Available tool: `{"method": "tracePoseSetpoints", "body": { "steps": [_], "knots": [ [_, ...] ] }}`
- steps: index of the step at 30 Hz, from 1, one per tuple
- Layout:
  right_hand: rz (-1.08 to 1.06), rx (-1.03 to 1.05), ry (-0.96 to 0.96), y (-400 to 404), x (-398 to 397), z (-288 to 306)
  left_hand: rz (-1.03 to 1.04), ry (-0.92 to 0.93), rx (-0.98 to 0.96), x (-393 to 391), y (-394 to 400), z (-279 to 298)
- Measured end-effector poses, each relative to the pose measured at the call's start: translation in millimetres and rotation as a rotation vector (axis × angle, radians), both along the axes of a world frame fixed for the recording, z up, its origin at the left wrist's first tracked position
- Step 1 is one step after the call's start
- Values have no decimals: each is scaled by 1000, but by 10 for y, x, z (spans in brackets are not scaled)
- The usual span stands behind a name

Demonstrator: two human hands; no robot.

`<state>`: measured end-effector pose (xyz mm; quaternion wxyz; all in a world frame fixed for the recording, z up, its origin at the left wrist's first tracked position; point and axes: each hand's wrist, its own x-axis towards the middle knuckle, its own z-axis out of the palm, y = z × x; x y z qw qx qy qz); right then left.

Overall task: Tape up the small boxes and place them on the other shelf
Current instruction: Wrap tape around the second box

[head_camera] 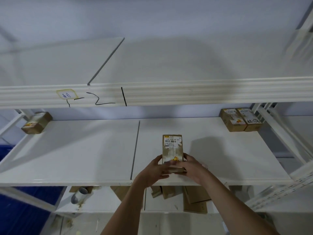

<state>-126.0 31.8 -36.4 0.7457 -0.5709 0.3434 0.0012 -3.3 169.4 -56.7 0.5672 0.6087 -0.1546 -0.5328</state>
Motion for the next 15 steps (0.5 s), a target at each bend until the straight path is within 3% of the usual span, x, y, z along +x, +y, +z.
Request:
{"method": "tracePoseSetpoints", "body": {
  "steps": [6, 11, 15],
  "knots": [
    [16, 36, -74, 142, 182, 58, 365, -63, 36, -24, -72, 114],
    [45, -181, -98, 402, 472, 161, 546, -75, 14, 0, 179, 231],
    [111, -203, -144, 715, 719, 159, 650, -110, 32, 111, 560, 336]
  ]
}}
